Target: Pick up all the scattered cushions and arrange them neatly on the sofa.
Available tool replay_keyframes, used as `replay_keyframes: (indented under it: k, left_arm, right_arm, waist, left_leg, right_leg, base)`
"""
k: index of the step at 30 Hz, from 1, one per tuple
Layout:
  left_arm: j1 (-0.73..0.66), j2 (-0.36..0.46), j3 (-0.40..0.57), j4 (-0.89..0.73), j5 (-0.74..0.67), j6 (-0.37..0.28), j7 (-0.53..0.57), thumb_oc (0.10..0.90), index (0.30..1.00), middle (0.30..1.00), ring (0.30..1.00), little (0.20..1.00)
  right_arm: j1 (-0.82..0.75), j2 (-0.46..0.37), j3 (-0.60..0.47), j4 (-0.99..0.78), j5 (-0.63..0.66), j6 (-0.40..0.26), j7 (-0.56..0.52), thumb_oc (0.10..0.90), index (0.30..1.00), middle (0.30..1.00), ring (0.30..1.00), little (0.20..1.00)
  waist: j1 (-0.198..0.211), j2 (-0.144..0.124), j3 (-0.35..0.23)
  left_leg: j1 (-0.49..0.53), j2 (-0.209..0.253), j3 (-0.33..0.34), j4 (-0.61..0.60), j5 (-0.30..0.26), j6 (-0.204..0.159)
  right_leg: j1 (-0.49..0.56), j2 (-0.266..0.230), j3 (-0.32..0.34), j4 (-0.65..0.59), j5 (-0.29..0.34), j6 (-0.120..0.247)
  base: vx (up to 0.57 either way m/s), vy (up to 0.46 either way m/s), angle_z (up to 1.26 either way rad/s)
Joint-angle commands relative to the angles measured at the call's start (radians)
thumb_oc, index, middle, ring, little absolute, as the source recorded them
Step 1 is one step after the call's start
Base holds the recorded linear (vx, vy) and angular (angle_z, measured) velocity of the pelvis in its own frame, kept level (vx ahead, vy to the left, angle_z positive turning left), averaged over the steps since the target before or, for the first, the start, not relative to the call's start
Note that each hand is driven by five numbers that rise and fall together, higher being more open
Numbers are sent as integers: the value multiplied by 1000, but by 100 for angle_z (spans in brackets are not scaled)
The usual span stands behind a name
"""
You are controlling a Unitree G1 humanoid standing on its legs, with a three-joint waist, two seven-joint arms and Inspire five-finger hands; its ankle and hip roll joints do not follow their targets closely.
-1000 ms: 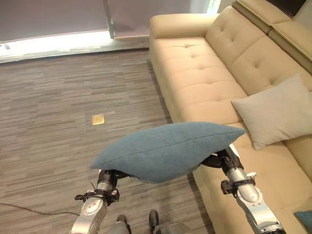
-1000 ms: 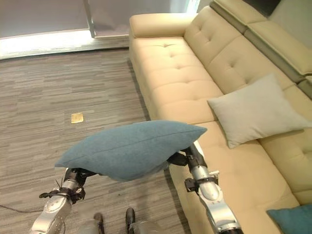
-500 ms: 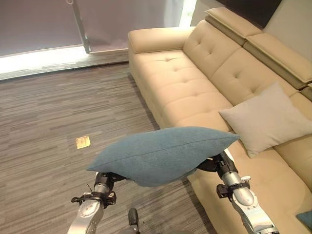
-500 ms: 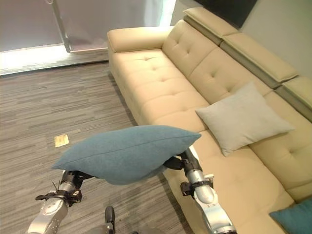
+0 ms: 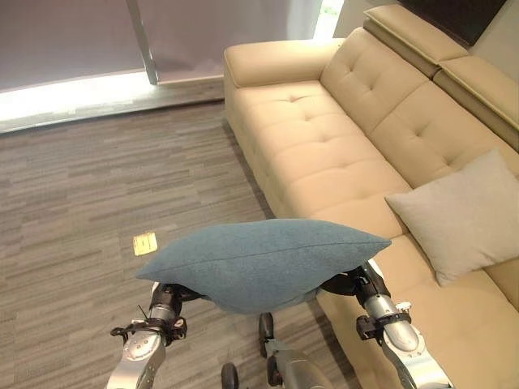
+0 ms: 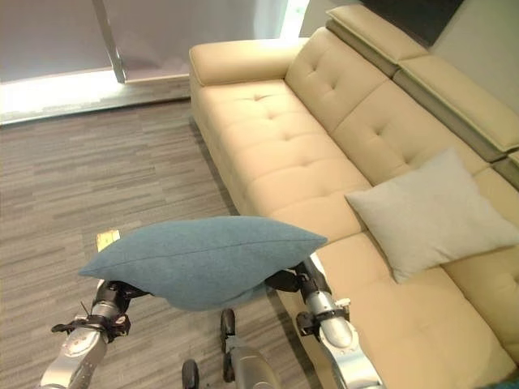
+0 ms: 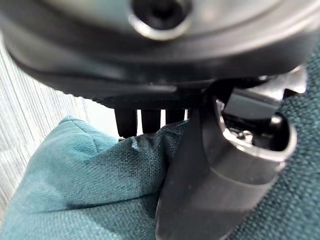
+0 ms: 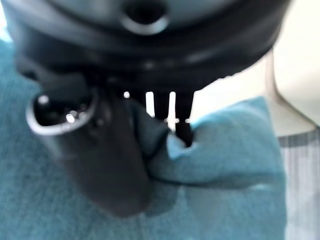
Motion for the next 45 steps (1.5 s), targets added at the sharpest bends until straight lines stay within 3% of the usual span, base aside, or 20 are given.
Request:
replay_keyframes:
  k: [1, 4, 5, 7, 9, 11, 12, 15, 16, 18, 23, 27, 31, 32, 33, 36, 39, 42, 44, 45]
  left_arm:
    - [-81, -29, -37, -222, 22, -129, -91, 400, 300, 300, 300, 300]
    - [-67, -36, -35, -224, 16, -131, -87, 400, 300, 300, 300, 300]
    - [-68, -36, -33, -226, 5, -129, -87, 400, 300, 300, 300, 300]
    - [-69, -34, -30, -232, -4, -131, -83, 400, 300, 300, 300, 300]
    - [-73, -35, -31, -225, -11, -128, -75, 400, 300, 300, 300, 300]
    - [-77, -33, -31, -219, -11, -118, -78, 400, 300, 300, 300, 300]
    - [-70, -29, -24, -217, -2, -110, -82, 400, 300, 300, 300, 300]
    - [-64, -20, -18, -231, 11, -107, -87, 400, 300, 300, 300, 300]
    - [-58, -20, -10, -239, 9, -106, -86, 400, 300, 300, 300, 300]
    - [-56, -23, -6, -245, 11, -105, -84, 400, 300, 300, 300, 300]
    - [-36, -15, -6, -260, 18, -104, -88, 400, 300, 300, 300, 300]
    - [-33, 0, -7, -266, 15, -102, -90, 400, 300, 300, 300, 300]
    - [-47, 10, -16, -258, 13, -103, -69, 400, 300, 300, 300, 300]
    - [-55, 21, -14, -264, 14, -104, -63, 400, 300, 300, 300, 300]
    - [-59, 25, -13, -262, 14, -104, -56, 400, 300, 300, 300, 300]
    - [-60, 21, -6, -253, 17, -104, -43, 400, 300, 300, 300, 300]
    - [-55, 8, -4, -251, 7, -110, -54, 400, 300, 300, 300, 300]
    - [-58, 5, -6, -249, 9, -109, -60, 400, 300, 300, 300, 300]
    - [-84, -5, -8, -235, 4, -114, -61, 400, 300, 300, 300, 300]
    - [-90, -11, -14, -238, 4, -117, -67, 400, 300, 300, 300, 300]
  right_arm:
    - [-123, 21, 12, -139, 73, -146, 40, 400, 300, 300, 300, 300]
    - [-126, 0, 16, -129, 59, -151, 35, 400, 300, 300, 300, 300]
    - [-131, -6, 15, -127, 54, -149, 31, 400, 300, 300, 300, 300]
    - [-136, -16, 10, -129, 51, -149, 23, 400, 300, 300, 300, 300]
    - [-141, -23, 5, -124, 51, -144, 11, 400, 300, 300, 300, 300]
    - [-140, -26, -1, -120, 50, -135, 3, 400, 300, 300, 300, 300]
    - [-134, -21, -9, -122, 49, -132, -1, 400, 300, 300, 300, 300]
    - [-132, -20, -14, -118, 42, -131, -2, 400, 300, 300, 300, 300]
    - [-126, -16, -15, -118, 43, -129, -3, 400, 300, 300, 300, 300]
    - [-120, -12, -18, -115, 40, -127, -3, 400, 300, 300, 300, 300]
    - [-111, -7, -9, -118, 27, -125, 8, 400, 300, 300, 300, 300]
    - [-107, 8, 9, -127, 24, -124, 22, 400, 300, 300, 300, 300]
    - [-134, 18, 32, -121, 9, -119, 24, 400, 300, 300, 300, 300]
    - [-154, 17, 39, -121, 4, -114, 27, 400, 300, 300, 300, 300]
    - [-161, 22, 43, -119, 7, -115, 28, 400, 300, 300, 300, 300]
    - [-164, 34, 49, -119, -1, -116, 22, 400, 300, 300, 300, 300]
    - [-166, 32, 50, -113, 6, -112, 28, 400, 300, 300, 300, 300]
    - [-170, 22, 46, -110, 32, -112, 38, 400, 300, 300, 300, 300]
    - [-169, 16, 45, -110, 46, -111, 47, 400, 300, 300, 300, 300]
    - [-164, 12, 37, -114, 42, -114, 40, 400, 300, 300, 300, 300]
  waist:
    - [-31, 11, -94]
    - [-33, 45, -105]
    - [-36, 33, -104]
    - [-32, 13, -95]
    - [-17, -6, -85]
    - [-6, -36, -79]
    - [13, -52, -68]
    - [25, -57, -64]
    - [50, -44, -52]
    - [69, -28, -47]
    - [90, -11, -53]
    - [92, -20, -70]
    - [92, -33, -65]
    - [86, -25, -48]
    - [82, -16, -36]
    - [85, 5, -24]
    - [64, 0, -39]
    - [50, -5, -42]
    - [38, -17, -38]
    - [30, -20, -39]
  left_leg:
    - [74, 37, 18, 140, -148, -92]
    - [55, 71, 31, 315, -54, -174]
    - [8, 79, 48, 428, -4, -208]
    - [-48, 94, 72, 536, 40, -231]
    - [-125, 128, 114, 667, 24, -209]
    - [-198, 173, 158, 674, -22, -161]
    - [-260, 182, 160, 611, -83, -129]
    - [-293, 172, 144, 479, -77, -125]
    - [-345, 159, 104, 327, 1, -137]
    - [-379, 140, 64, 225, 81, -150]
    - [-361, 127, 23, 145, 110, -151]
    - [-337, 107, 23, 188, 70, -119]
    - [-279, 81, 41, 189, 11, -67]
    - [-251, 87, 46, 185, -5, -45]
    - [-236, 95, 50, 183, -12, -36]
    - [-204, 111, 61, 178, -31, -26]
    - [-131, 89, 60, 154, -77, -28]
    - [-91, 72, 50, 142, -101, -31]
    - [-43, 48, 46, 132, -125, -40]
    - [-37, 43, 36, 142, -135, -42]
  right_leg:
    - [62, 69, -20, 20, -15, 15]
    - [120, 90, -33, 23, -42, -15]
    - [138, 80, -35, 16, -47, -24]
    - [165, 70, -25, 11, -60, -39]
    - [198, 65, -15, 2, -81, -58]
    - [239, 48, 7, -7, -100, -61]
    - [276, 44, 33, -17, -116, -54]
    - [298, 41, 60, -36, -130, -44]
    - [338, 55, 90, -49, -147, -37]
    - [364, 73, 117, -53, -158, -39]
    - [402, 85, 183, -12, -205, -41]
    - [396, 60, 230, 88, -215, -21]
    - [304, 31, 256, 328, -80, 52]
    - [231, 37, 258, 456, 7, 82]
    - [198, 39, 243, 515, 26, 85]
    - [130, 18, 183, 581, 4, 75]
    - [85, 19, 107, 391, -105, 36]
    - [49, 41, 80, 250, -112, 35]
    - [19, 33, 6, 124, -62, 51]
    - [34, 40, 17, 108, -65, 53]
  base:
    - [395, -44, 48]
    - [346, -68, 10]
    - [175, -83, 2]
    - [155, -94, 4]
    - [211, -111, -13]
    - [307, -70, -24]
    - [327, -10, -20]
    - [234, 37, -54]
    - [369, 99, -54]
    - [298, 74, -38]
    - [318, 130, -42]
    - [294, 164, -58]
    - [244, 152, -23]
    - [282, 171, -22]
    - [184, 121, -26]
    - [160, 109, -17]
    - [360, 112, -30]
    - [299, 30, -26]
    - [345, 1, -2]
    - [252, -11, -1]
